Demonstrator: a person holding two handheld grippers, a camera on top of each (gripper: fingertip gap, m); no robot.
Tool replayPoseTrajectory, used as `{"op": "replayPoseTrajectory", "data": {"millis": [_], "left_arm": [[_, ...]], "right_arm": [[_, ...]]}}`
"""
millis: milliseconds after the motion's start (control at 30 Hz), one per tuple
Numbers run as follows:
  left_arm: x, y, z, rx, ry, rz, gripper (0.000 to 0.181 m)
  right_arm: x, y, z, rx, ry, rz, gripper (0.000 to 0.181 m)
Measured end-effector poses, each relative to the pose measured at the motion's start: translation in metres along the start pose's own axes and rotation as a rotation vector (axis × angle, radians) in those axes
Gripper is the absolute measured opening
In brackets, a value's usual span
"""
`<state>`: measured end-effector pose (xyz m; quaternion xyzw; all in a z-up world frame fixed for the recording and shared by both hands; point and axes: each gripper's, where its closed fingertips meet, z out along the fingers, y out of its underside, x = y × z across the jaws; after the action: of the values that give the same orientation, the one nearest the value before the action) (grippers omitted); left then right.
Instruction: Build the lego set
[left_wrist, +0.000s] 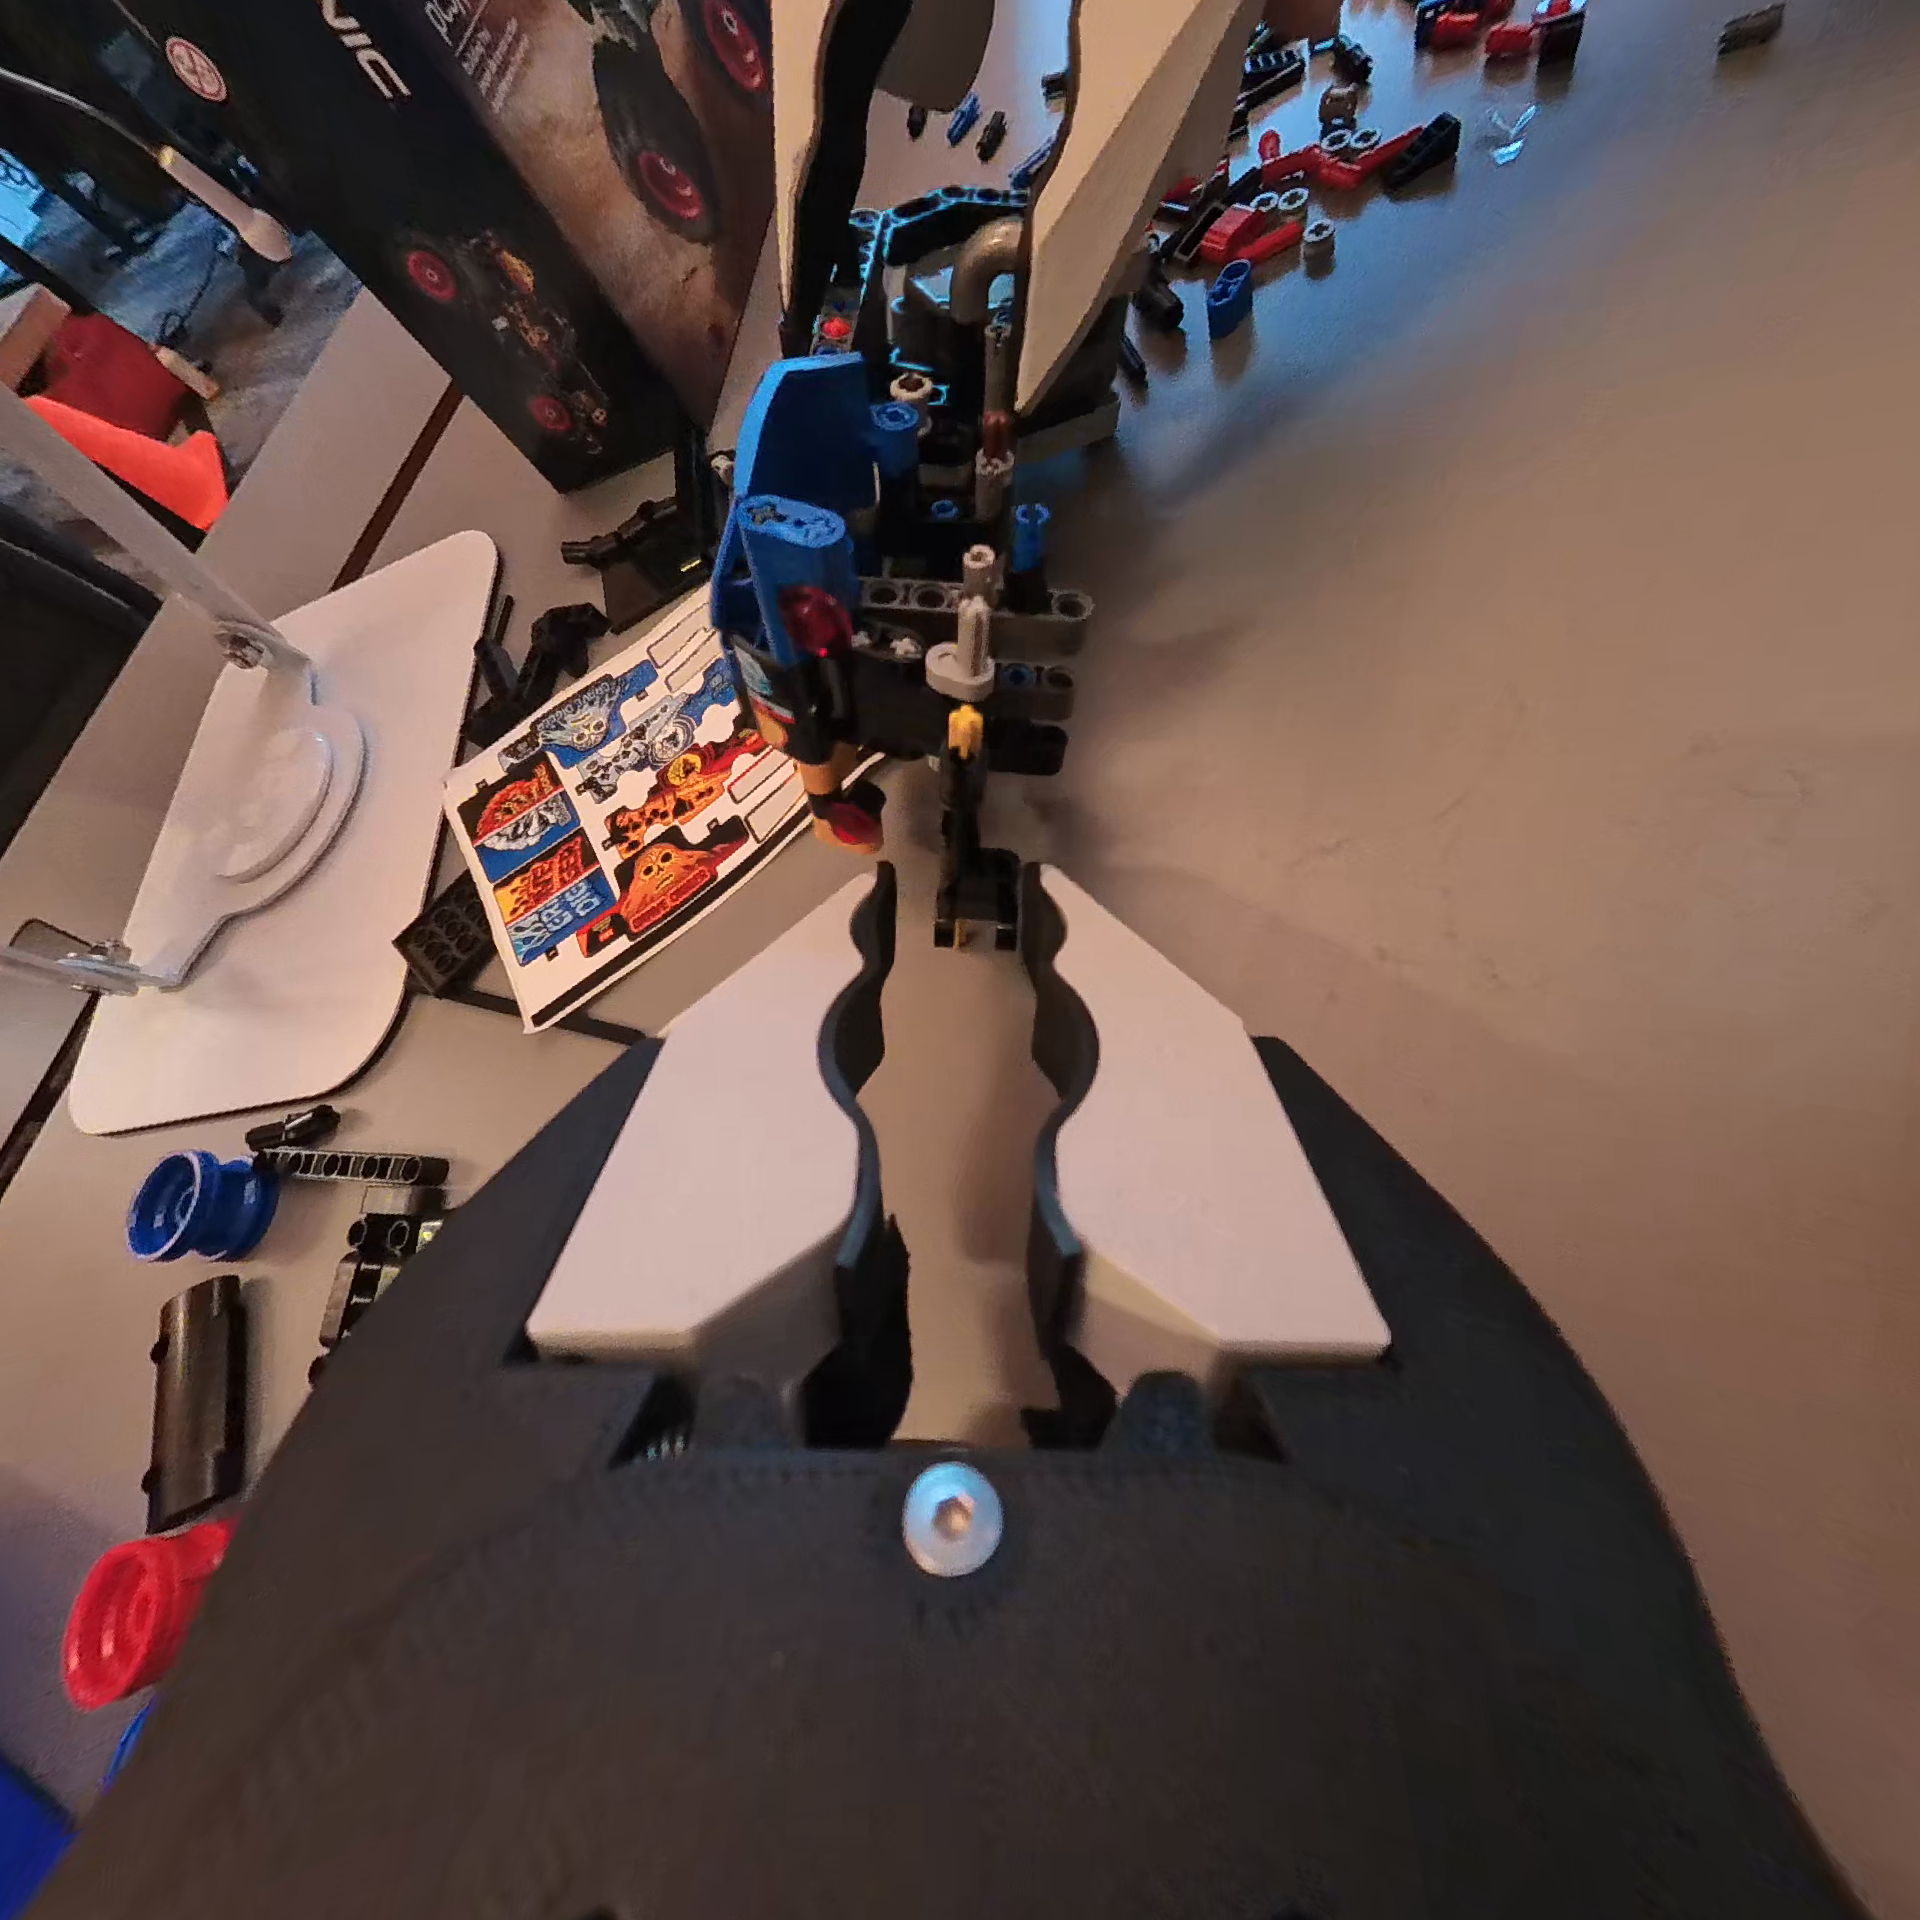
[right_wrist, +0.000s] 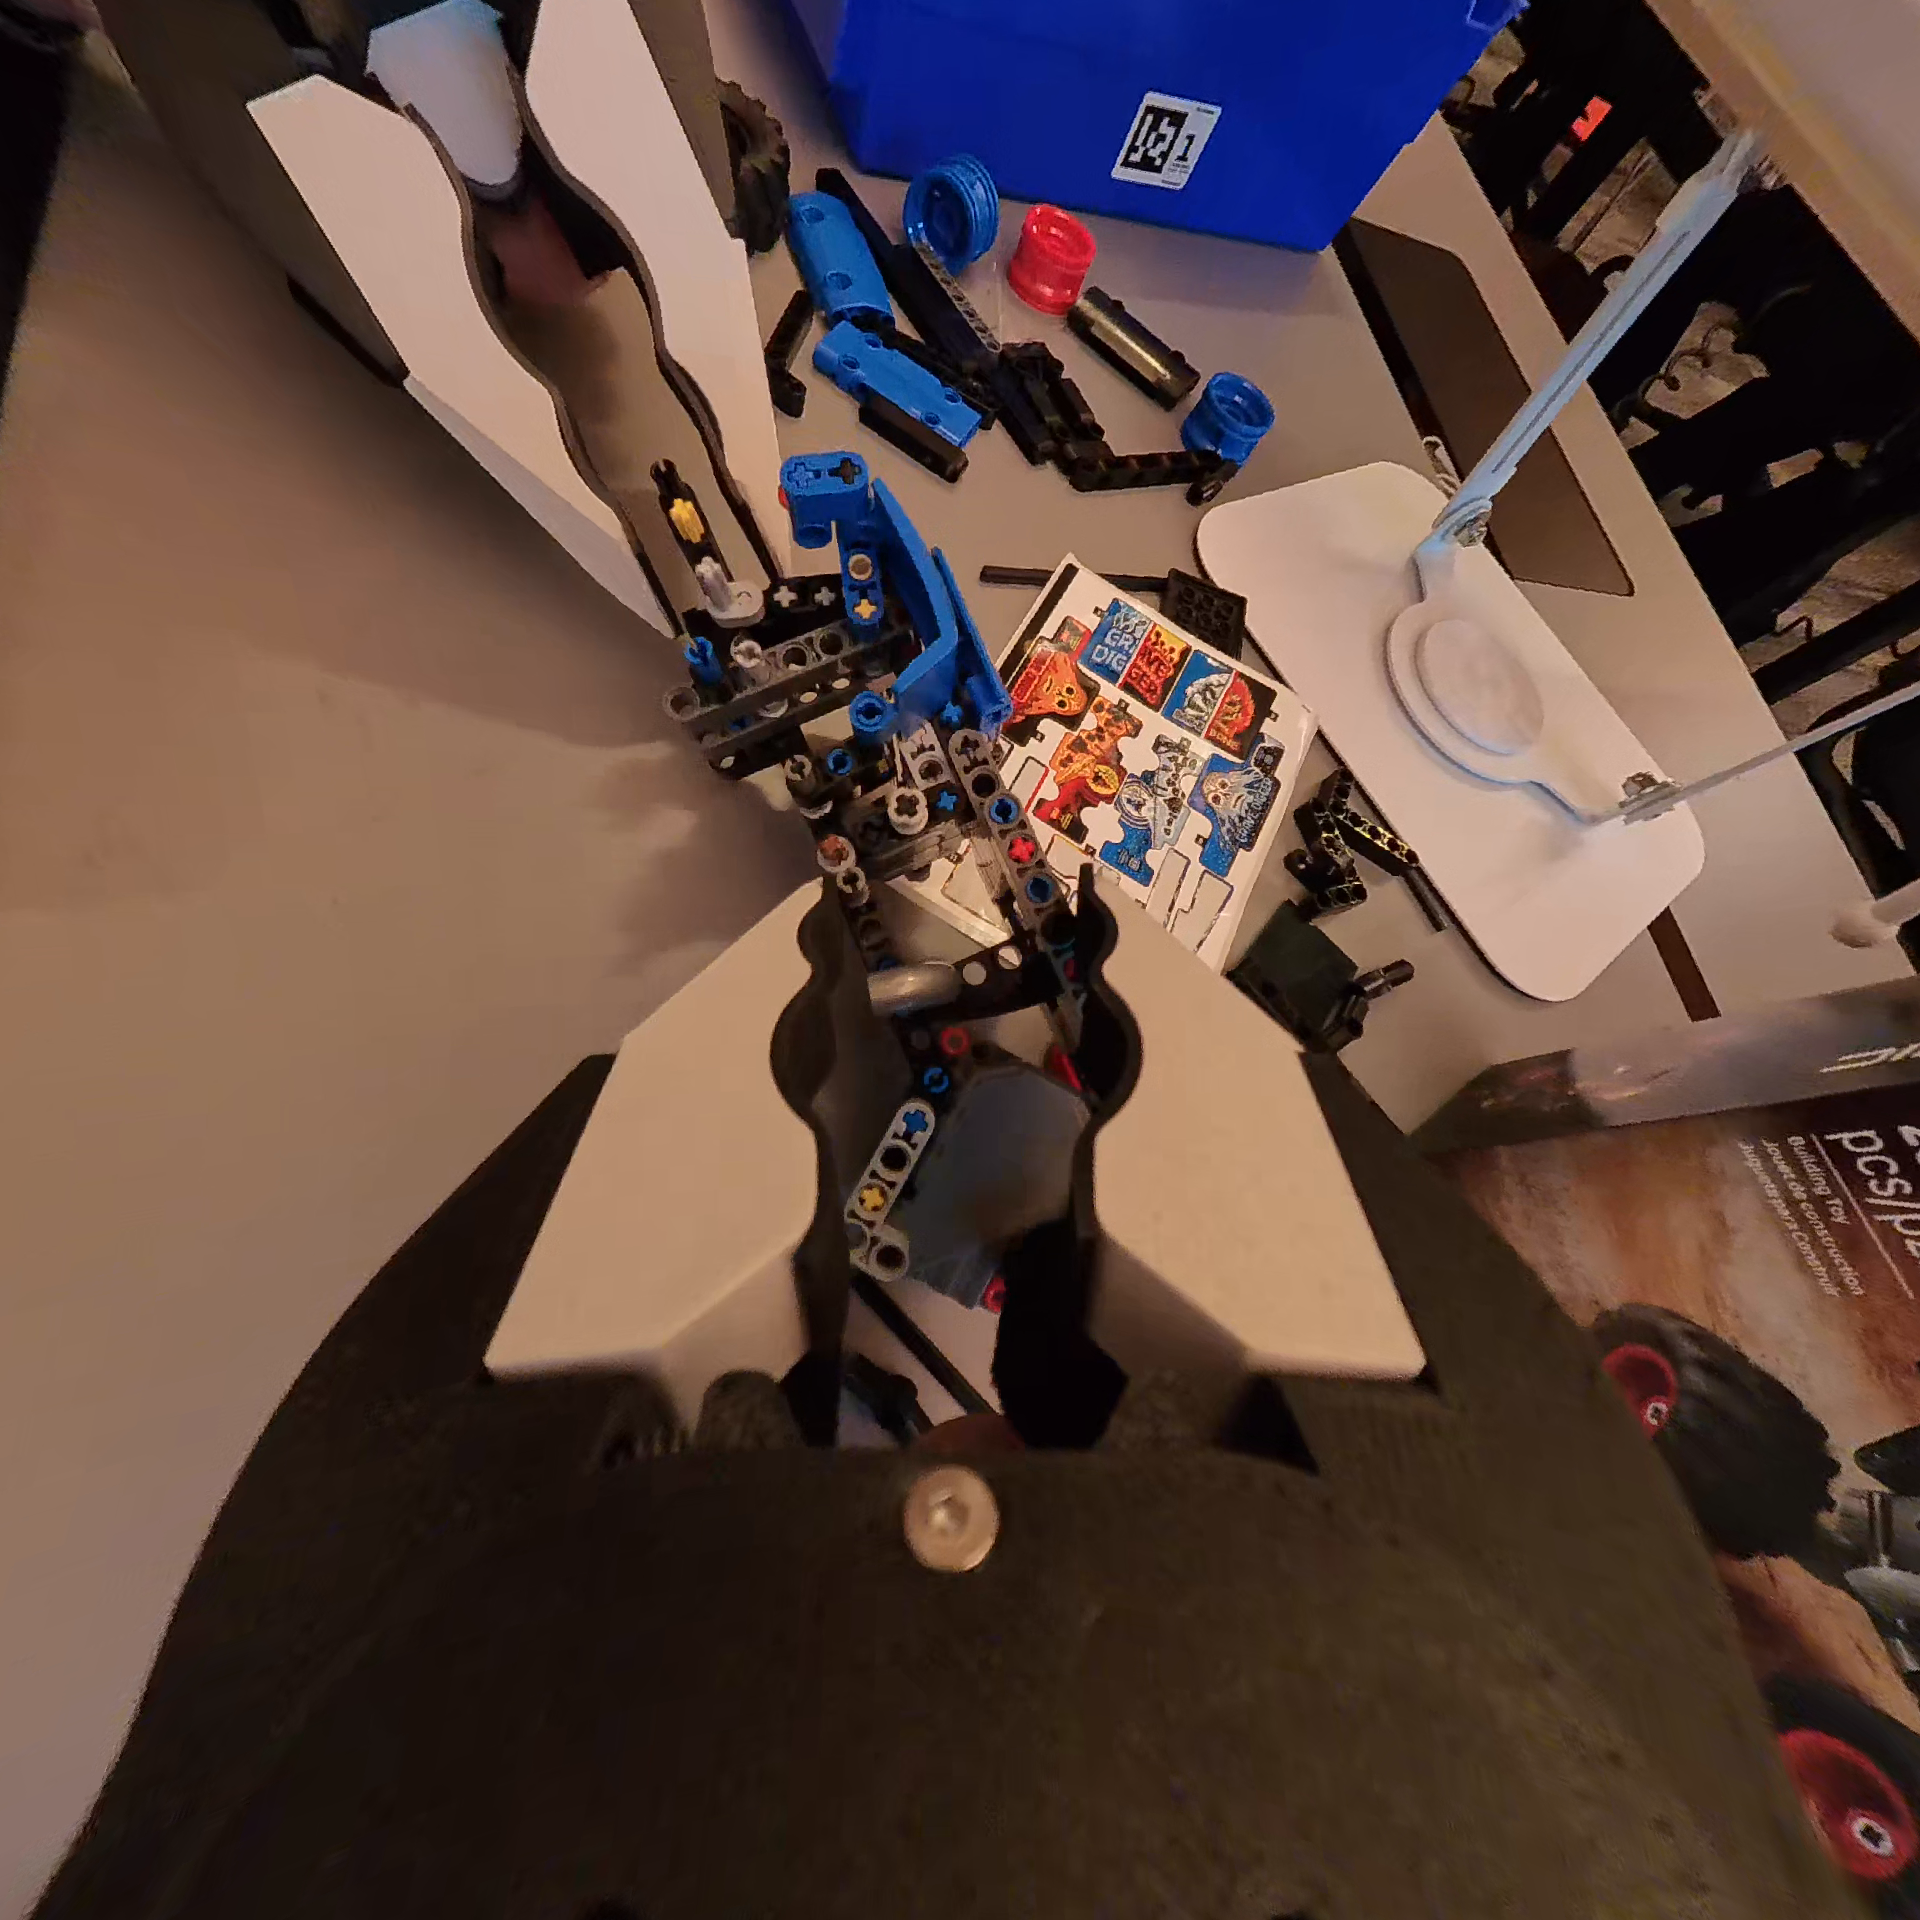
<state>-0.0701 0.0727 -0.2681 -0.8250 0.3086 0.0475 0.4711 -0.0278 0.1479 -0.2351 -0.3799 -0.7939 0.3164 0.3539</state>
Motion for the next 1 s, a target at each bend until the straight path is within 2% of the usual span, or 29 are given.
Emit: {"op": "replayPoseTrajectory", "data": {"millis": [267,467,1000], "left_arm": [[0.001,-0.006,-0.003,0.027,-0.005,0.008,0.024],[-0.001,-0.008,-0.001,0.027,-0.036,0.029,0.008],[-0.010,-0.013,-0.001,0.053,-0.077,0.009,0.007]], "right_arm": [[0.000,-0.004,-0.003,-0.004,0.017,-0.022,0.043],[-0.002,-0.012,-0.005,0.001,0.029,-0.056,0.042],[-0.002,-0.025,-0.015,-0.001,0.075,-0.104,0.041]]}}
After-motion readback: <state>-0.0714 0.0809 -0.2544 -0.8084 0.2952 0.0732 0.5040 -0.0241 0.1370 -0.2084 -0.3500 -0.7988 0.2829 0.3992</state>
